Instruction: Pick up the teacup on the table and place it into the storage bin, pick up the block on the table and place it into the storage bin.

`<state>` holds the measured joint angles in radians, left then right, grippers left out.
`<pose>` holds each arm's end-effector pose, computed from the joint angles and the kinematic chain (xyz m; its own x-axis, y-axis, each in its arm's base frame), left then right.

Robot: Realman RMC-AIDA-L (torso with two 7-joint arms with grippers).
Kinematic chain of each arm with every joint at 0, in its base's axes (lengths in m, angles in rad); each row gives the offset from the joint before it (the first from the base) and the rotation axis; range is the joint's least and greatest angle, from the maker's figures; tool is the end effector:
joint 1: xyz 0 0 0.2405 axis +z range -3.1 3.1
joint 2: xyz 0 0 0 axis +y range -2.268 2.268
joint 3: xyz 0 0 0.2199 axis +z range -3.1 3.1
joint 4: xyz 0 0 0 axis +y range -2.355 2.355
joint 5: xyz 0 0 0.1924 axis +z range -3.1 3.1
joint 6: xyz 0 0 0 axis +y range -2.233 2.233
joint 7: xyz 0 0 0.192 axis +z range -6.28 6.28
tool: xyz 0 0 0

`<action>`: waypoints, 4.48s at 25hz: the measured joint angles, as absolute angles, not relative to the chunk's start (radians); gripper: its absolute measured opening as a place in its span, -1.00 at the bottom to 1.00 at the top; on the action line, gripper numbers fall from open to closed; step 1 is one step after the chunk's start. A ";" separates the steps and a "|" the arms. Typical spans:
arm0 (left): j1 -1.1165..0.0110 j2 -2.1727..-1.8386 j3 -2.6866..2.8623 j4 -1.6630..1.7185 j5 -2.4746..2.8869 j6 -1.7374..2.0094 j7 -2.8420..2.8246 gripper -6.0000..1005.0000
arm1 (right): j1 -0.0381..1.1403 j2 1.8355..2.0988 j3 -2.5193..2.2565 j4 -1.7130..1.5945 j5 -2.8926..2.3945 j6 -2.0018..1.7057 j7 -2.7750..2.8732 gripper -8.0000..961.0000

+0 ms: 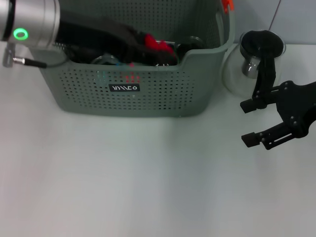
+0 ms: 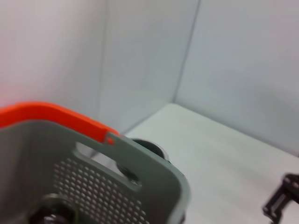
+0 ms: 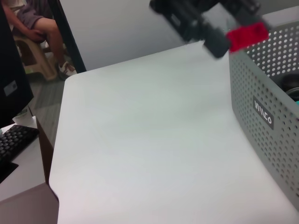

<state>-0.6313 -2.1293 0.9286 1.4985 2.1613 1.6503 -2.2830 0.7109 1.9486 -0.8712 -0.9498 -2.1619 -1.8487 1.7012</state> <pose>-0.0848 0.3476 0.0387 0.8507 0.4102 0.3287 0.4955 -0.8346 -0.2408 0.1567 0.3195 0.0217 0.9598 -0.2429 -0.1408 -0.2428 -0.9699 0.0179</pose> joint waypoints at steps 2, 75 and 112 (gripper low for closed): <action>-0.644 -2.124 0.906 1.481 2.160 1.635 -2.280 0.44 | 0.711 1.948 -0.871 -0.950 -2.163 -1.849 1.701 0.93; -0.326 -2.162 0.680 1.222 1.864 1.944 -1.762 0.74 | 0.689 2.016 -0.797 -0.935 -2.140 -1.840 1.591 0.94; -0.371 -2.132 0.571 0.886 1.997 1.878 -1.448 0.74 | 0.668 2.083 -0.828 -0.846 -2.122 -1.664 1.505 0.93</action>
<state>-0.3710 -2.1323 0.5707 0.8863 1.9974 1.8778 -1.4476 0.6682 2.0829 -0.8284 -0.8457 -2.1216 -1.6644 1.5046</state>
